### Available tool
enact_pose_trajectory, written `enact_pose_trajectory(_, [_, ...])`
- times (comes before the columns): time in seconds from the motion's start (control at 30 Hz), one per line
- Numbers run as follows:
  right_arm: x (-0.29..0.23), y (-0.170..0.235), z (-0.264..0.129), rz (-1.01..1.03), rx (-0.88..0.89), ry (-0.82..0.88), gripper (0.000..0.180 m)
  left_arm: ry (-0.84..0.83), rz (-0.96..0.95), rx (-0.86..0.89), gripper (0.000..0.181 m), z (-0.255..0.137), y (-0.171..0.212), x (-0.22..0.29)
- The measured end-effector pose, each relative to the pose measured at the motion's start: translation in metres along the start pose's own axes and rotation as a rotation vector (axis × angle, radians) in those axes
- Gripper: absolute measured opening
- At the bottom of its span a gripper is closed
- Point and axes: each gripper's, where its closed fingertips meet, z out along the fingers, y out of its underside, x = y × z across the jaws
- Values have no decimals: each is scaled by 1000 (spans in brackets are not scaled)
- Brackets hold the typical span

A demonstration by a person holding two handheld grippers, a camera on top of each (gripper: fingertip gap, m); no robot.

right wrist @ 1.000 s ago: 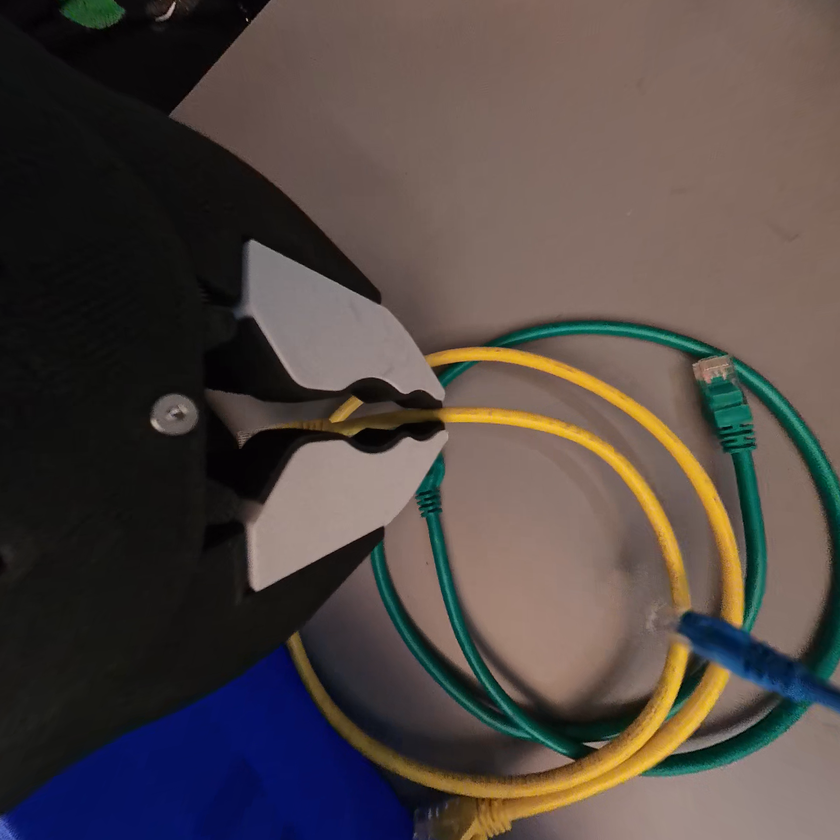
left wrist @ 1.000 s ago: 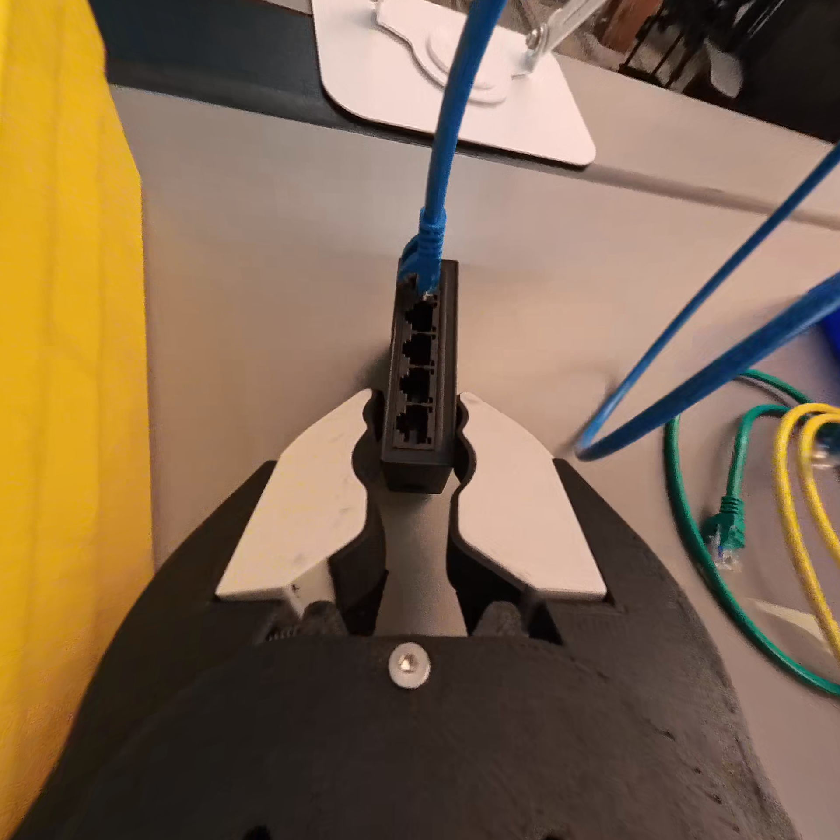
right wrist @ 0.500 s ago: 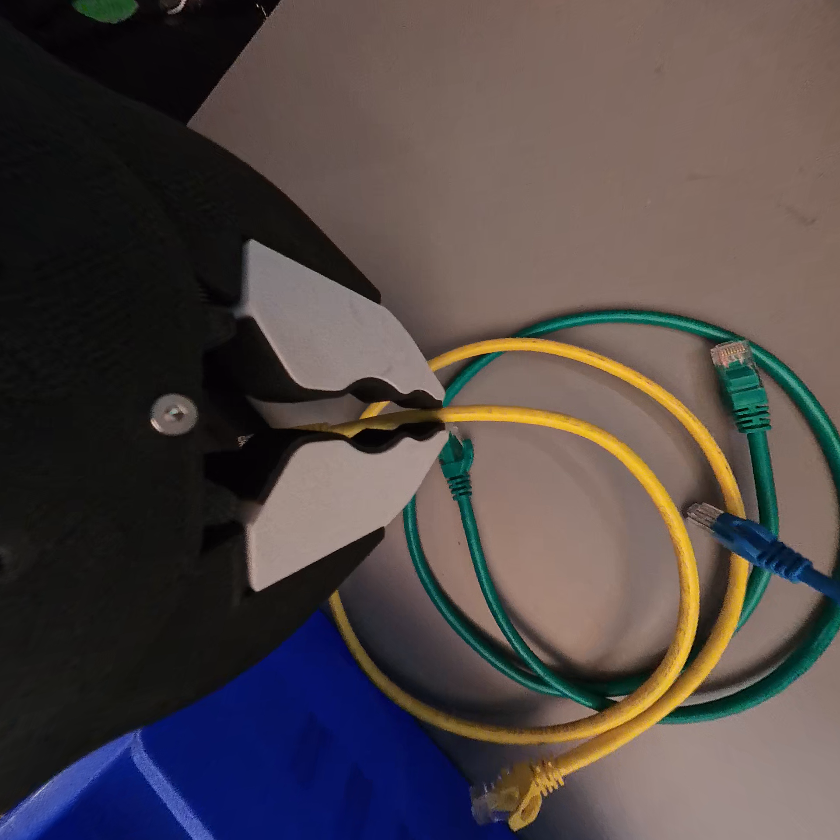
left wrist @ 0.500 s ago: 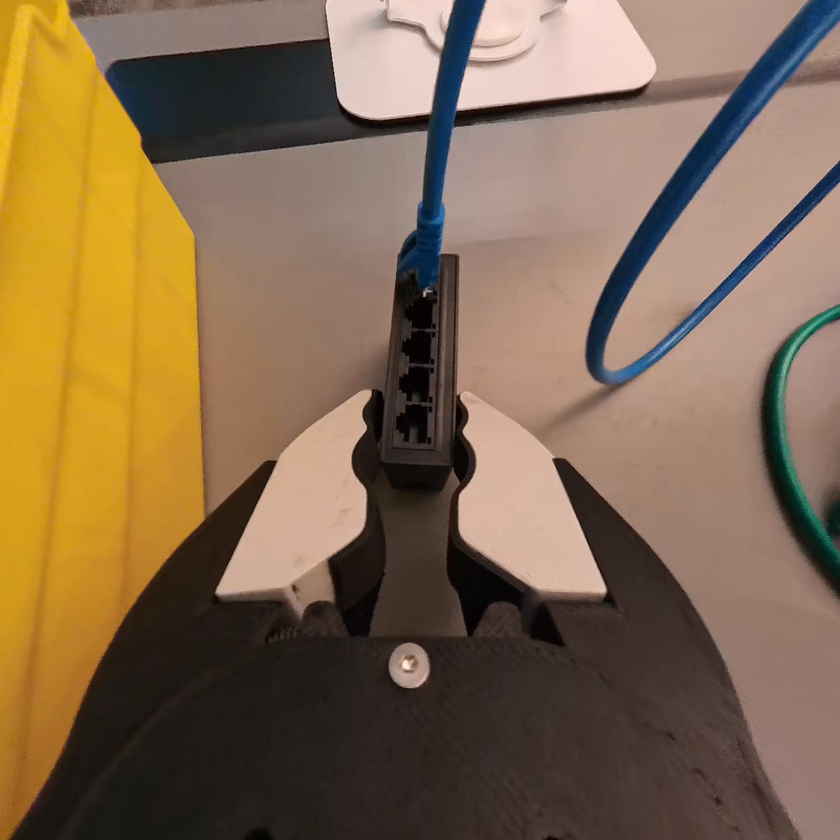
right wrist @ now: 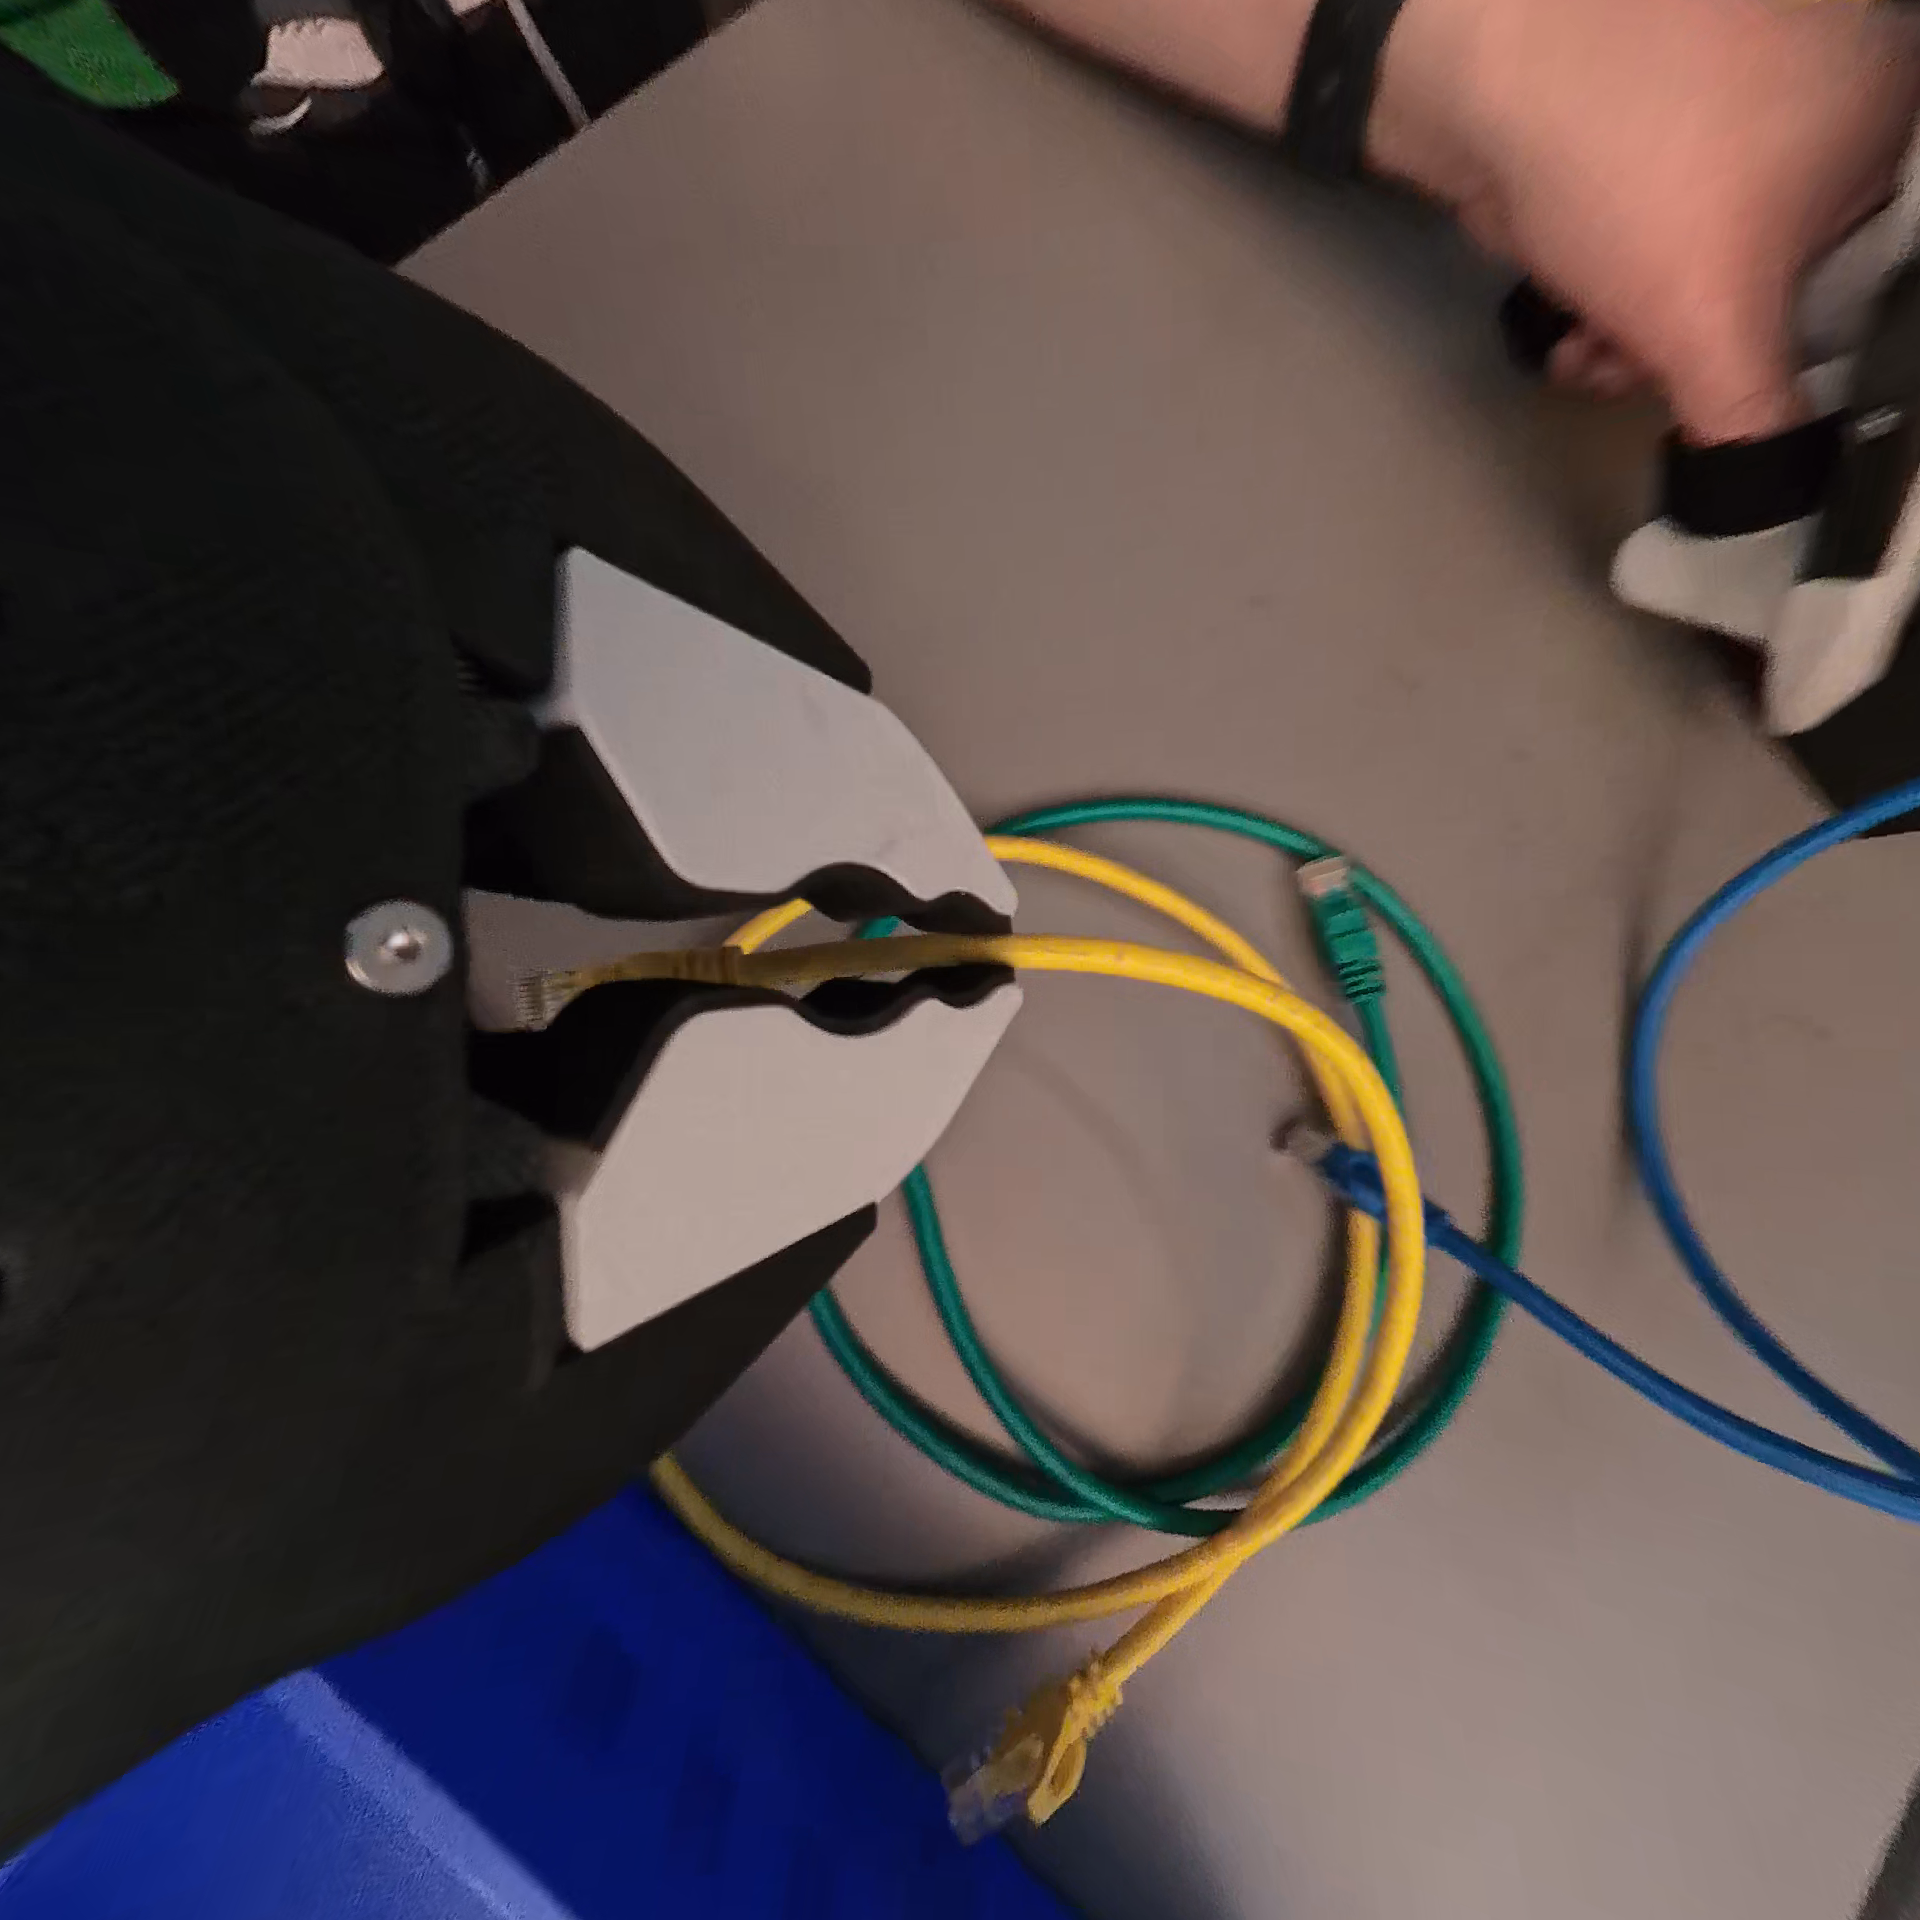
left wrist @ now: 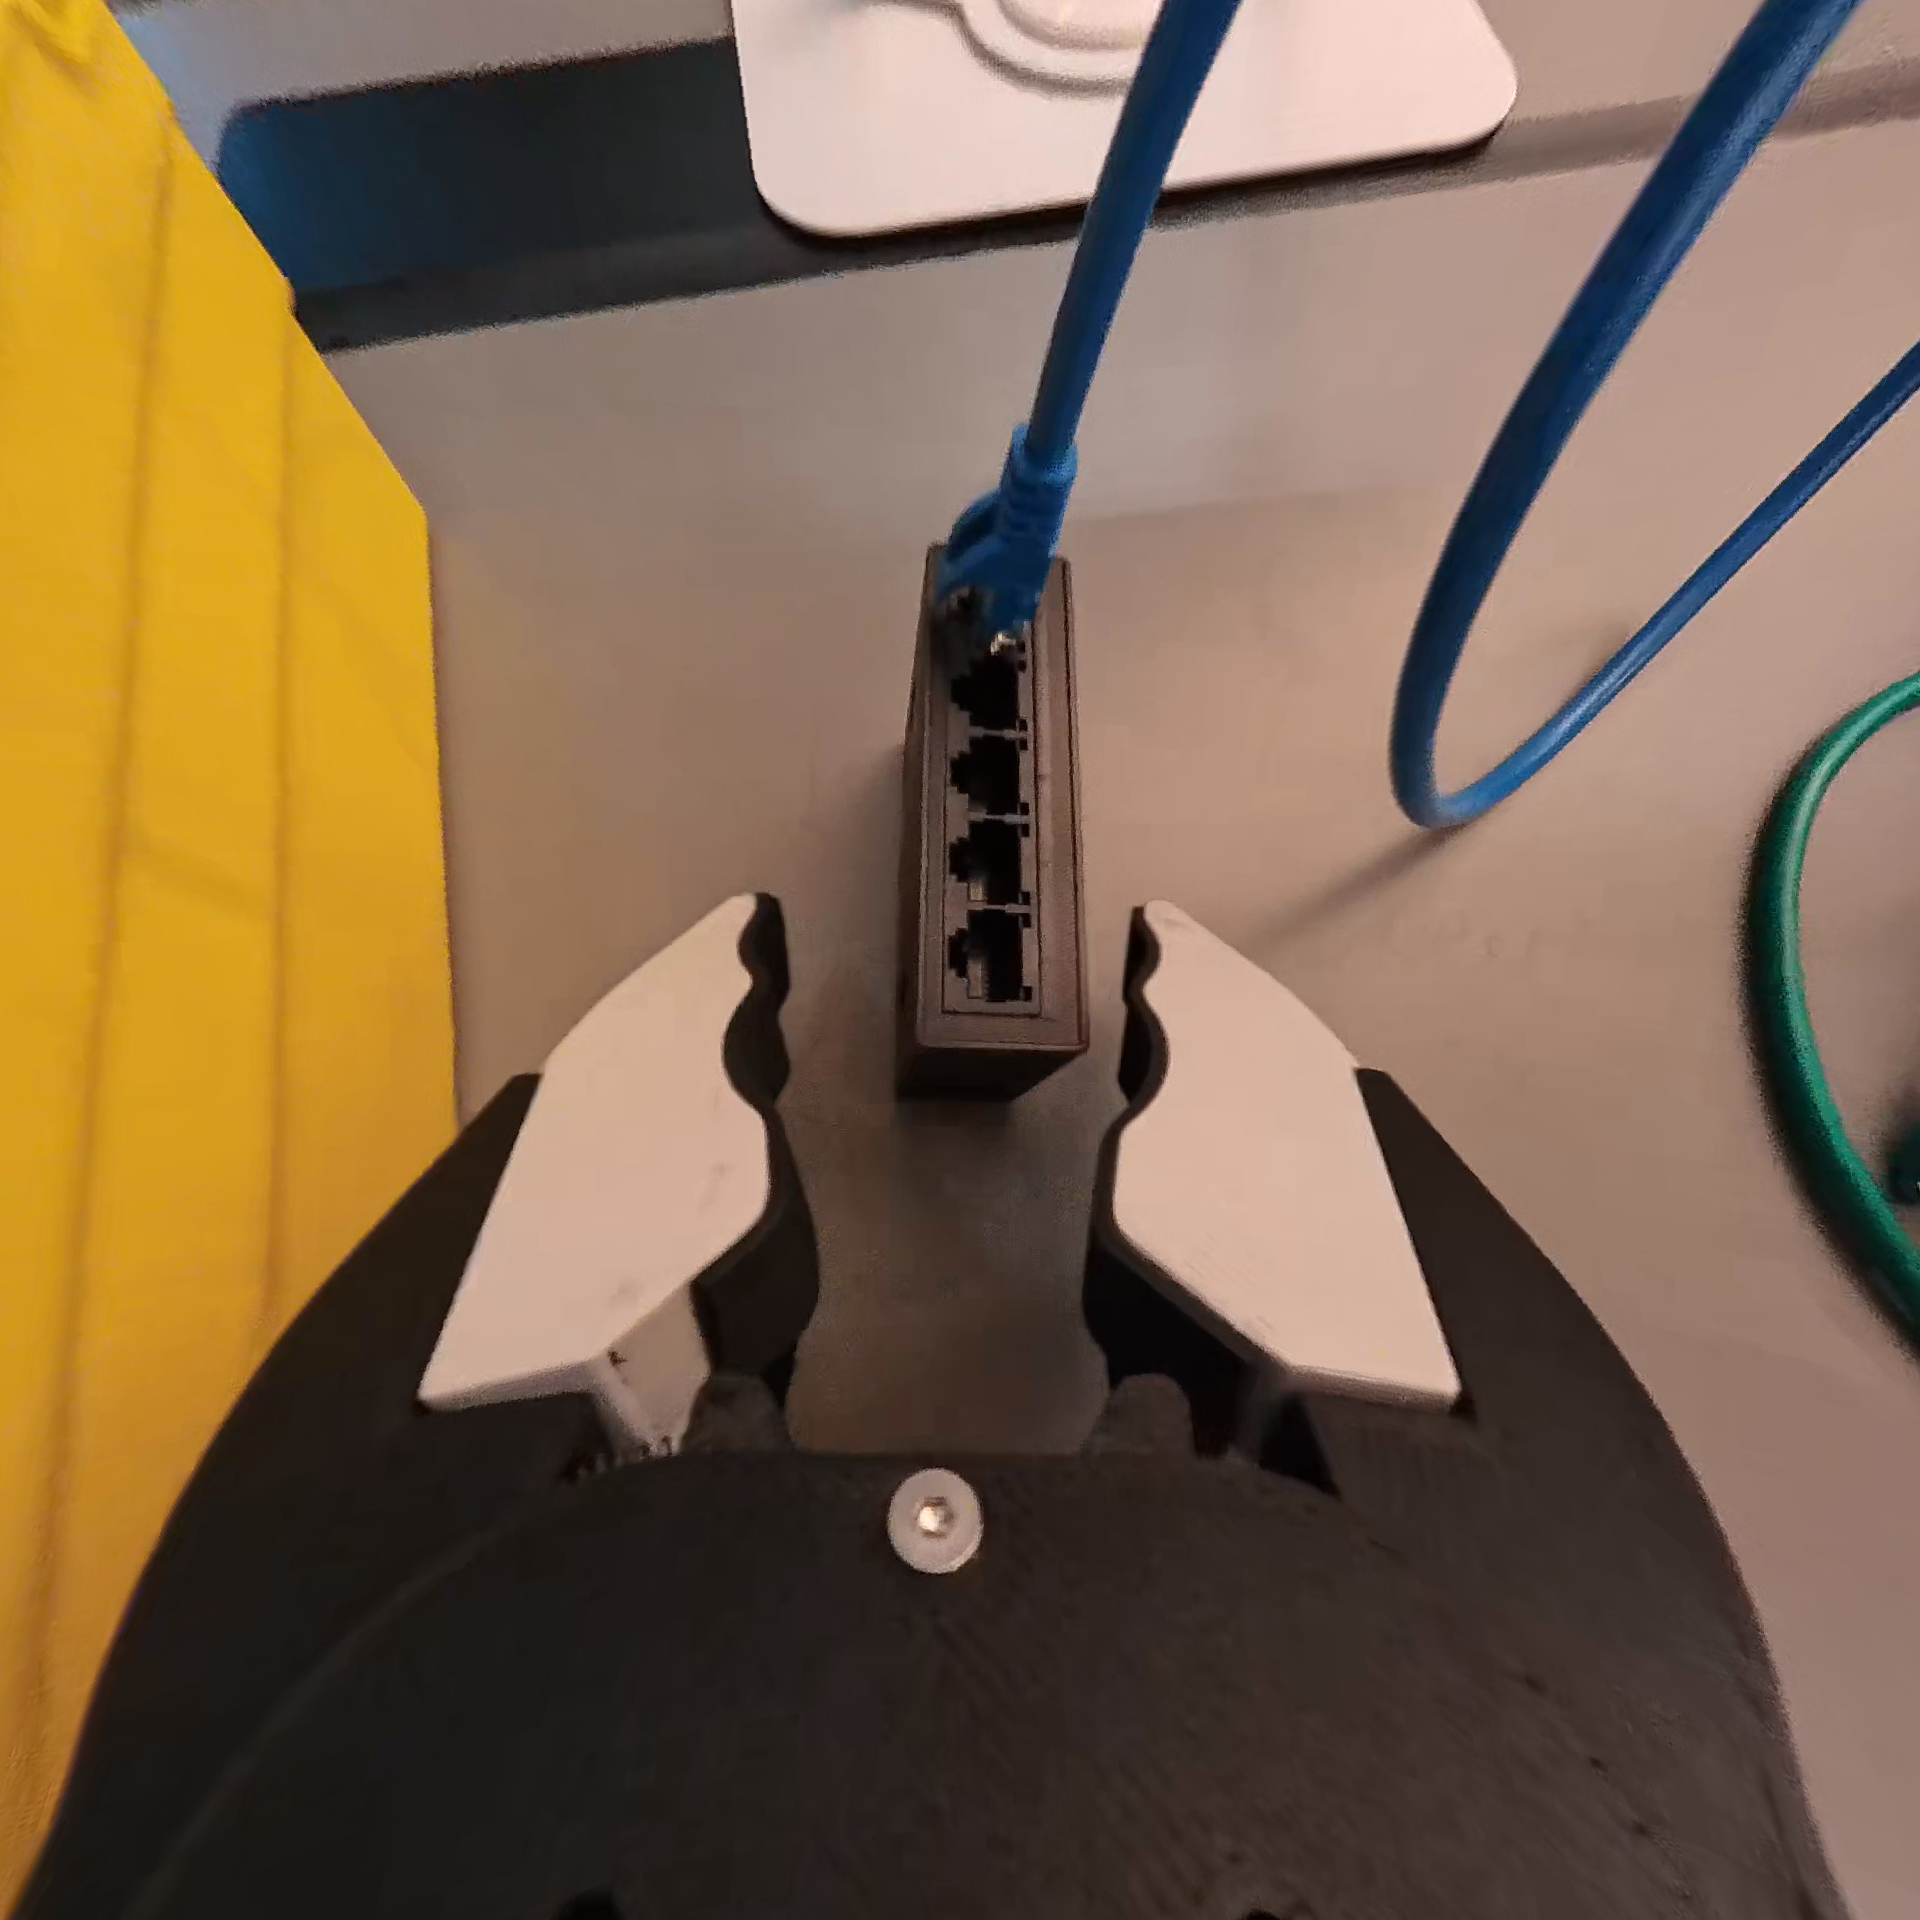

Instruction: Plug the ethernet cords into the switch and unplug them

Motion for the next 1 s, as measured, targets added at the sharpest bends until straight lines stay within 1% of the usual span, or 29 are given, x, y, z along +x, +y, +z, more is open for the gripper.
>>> enact_pose_trajectory(0.03, [-2,-7,-2,36,63,-43,7,-9,10,13,64,-4,-3,0])
enact_pose_trajectory(0.1, [-4,-24,-9,133,215,-138,7,-22,33,38,69,-13,-9,1])
enact_pose_trajectory(0.17, [-2,-38,-18,231,350,-218,7,-30,52,61,66,-19,-14,3])
enact_pose_trajectory(0.23, [1,-45,-25,294,434,-274,7,-61,74,44,64,-19,-12,-1])
enact_pose_trajectory(0.33, [3,-47,-30,321,474,-306,7,-65,68,-11,63,-10,-1,-5])
enact_pose_trajectory(0.4, [2,-49,-31,317,493,-306,7,-40,38,-16,60,-8,2,-3])
enact_pose_trajectory(0.5, [-3,-54,-33,309,515,-331,7,-65,45,-22,60,-8,2,-8])
enact_pose_trajectory(0.57, [-5,-57,-33,307,531,-329,7,-81,45,8,61,-12,-4,-9])
enact_pose_trajectory(0.63, [-5,-63,-35,317,565,-337,7,-75,38,74,58,-22,-16,-5])
enact_pose_trajectory(0.7, [-7,-71,-40,352,628,-383,7,-66,31,153,57,-35,-30,-1])
enact_pose_trajectory(0.8, [-7,-84,-45,445,724,-478,7,2,-19,281,58,-62,-53,9])
enact_pose_trajectory(0.87, [-10,-90,-45,491,748,-562,7,86,-45,379,54,-83,-68,20])
enact_pose_trajectory(0.9, [-11,-93,-44,513,757,-594,7,152,-60,427,48,-94,-74,29])
enact_pose_trajectory(0.97, [-13,-100,-40,533,758,-640,7,365,-83,506,27,-119,-82,61])
enact_pose_trajectory(1.0, [-15,-104,-39,535,756,-656,7,474,-84,518,26,-129,-82,79])
